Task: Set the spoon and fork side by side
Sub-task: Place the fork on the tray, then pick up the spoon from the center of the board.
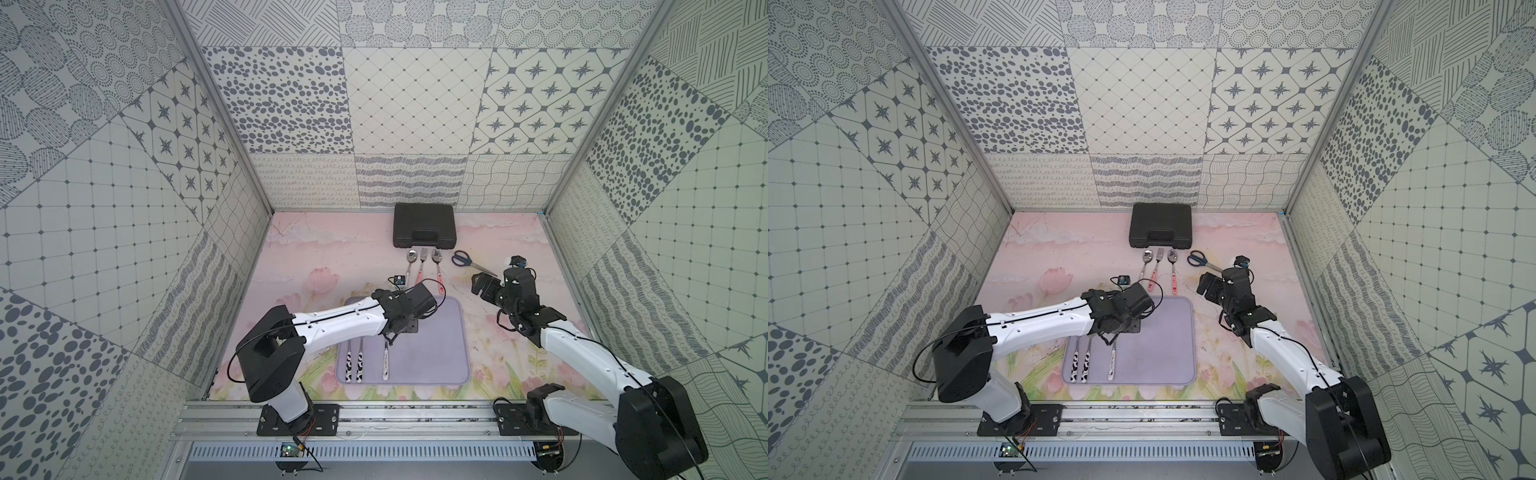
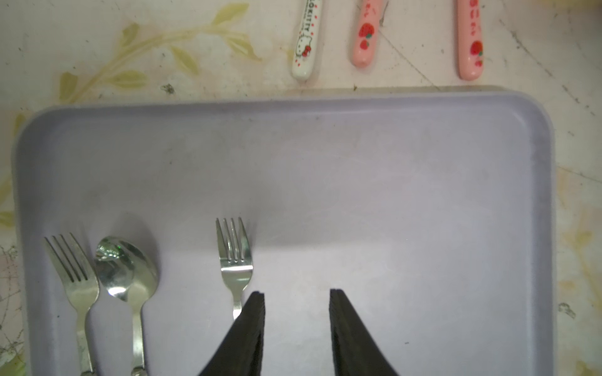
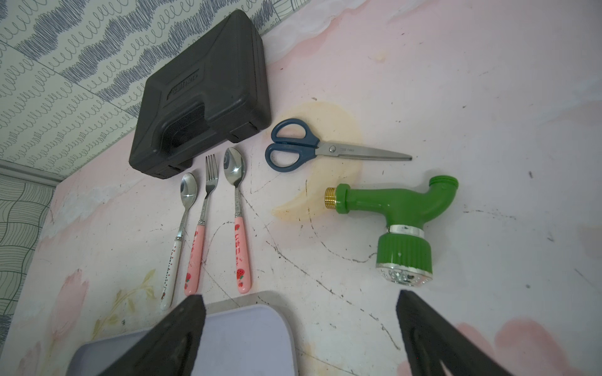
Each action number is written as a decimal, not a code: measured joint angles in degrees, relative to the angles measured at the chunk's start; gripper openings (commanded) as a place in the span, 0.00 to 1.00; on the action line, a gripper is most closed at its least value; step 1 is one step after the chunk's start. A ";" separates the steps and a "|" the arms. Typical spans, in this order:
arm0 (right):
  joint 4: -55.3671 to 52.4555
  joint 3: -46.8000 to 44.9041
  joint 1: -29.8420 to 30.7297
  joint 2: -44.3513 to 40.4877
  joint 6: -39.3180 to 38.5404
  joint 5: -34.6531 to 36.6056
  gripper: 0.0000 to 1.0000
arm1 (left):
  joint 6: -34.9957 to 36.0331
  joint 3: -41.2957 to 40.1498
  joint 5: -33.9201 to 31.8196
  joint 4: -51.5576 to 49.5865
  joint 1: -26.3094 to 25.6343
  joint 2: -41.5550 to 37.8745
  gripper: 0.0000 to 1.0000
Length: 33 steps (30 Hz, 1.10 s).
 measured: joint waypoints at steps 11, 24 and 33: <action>0.02 0.00 0.26 1.01 -0.02 -0.04 0.97 | 9.77 10.99 2.95 2.67 8.37 10.43 0.36; 0.02 0.00 0.31 1.01 0.00 -0.04 0.97 | 17.81 22.45 8.94 5.40 15.96 21.90 0.33; 0.04 0.00 0.31 1.62 -0.02 -0.02 0.97 | 20.63 29.99 12.52 5.22 18.91 29.66 0.31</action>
